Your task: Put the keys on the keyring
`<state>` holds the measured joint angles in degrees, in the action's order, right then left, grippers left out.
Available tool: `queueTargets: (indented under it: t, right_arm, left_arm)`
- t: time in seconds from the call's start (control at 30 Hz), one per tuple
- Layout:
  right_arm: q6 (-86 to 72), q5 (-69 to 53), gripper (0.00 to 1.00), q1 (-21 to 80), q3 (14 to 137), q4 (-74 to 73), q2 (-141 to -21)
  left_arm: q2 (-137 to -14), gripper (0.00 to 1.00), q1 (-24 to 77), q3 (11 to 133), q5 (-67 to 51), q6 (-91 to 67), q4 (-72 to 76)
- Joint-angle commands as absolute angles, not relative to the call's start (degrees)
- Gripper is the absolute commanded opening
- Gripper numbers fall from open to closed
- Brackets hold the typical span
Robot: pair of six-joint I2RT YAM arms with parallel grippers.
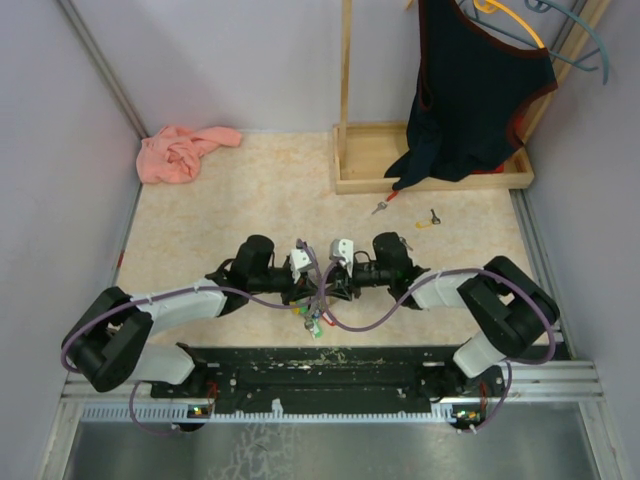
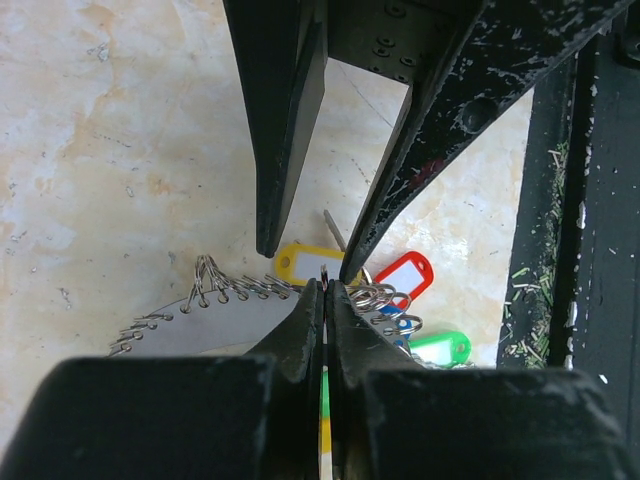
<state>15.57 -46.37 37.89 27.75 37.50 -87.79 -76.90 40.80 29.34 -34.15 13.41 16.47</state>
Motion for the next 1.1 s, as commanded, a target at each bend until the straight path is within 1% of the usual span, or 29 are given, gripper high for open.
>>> queueTargets:
  t: [0.0,0.07,0.13,0.23,0.27,0.33,0.77,0.83,0.9,0.93,1.07]
  right_arm:
    - [17.34,-48.16,0.33,38.53,32.22,33.02,-87.92]
    - [18.40,-49.44,0.30,38.52,32.68,31.62,-88.06]
    - [18.25,-49.45,0.25,38.57,32.13,33.14,-87.81]
    - [18.90,-49.61,0.13,38.54,32.56,31.84,-88.21]
    - [19.69,-50.10,0.12,38.53,33.32,30.18,-88.55]
    - [20.35,-50.87,0.12,38.50,34.18,28.73,-89.25]
    - [21.80,-52.19,0.13,38.58,33.34,32.45,-90.51]
    - [21.93,-52.29,0.11,38.59,33.46,32.43,-90.71]
    - [21.85,-52.36,0.02,38.58,33.41,32.75,-90.50]
    - [21.78,-52.30,0.00,38.58,33.36,32.97,-90.34]
    - [20.26,-52.21,0.00,38.58,32.41,34.96,-89.25]
  left_arm:
    - [-75.59,0.01,41.13,30.69,-35.62,14.24,17.30]
    - [-75.61,0.01,41.13,30.60,-35.60,14.26,17.31]
    - [-75.50,0.01,41.13,30.50,-35.54,14.24,17.40]
    - [-75.33,0.01,41.22,30.42,-35.57,14.33,17.57]
    - [-75.32,0.01,41.22,30.37,-35.69,14.28,17.68]
    - [-75.25,0.01,41.22,30.26,-35.88,14.24,17.90]
    - [-74.34,0.01,41.22,28.74,-39.11,14.17,20.38]
    - [-74.60,0.01,41.22,28.73,-39.57,14.22,20.48]
    - [-74.72,0.01,41.22,28.78,-39.52,14.10,20.31]
    - [-74.59,0.01,41.22,28.60,-39.28,14.02,20.37]
    - [-73.32,0.05,41.22,27.46,-37.00,12.65,21.31]
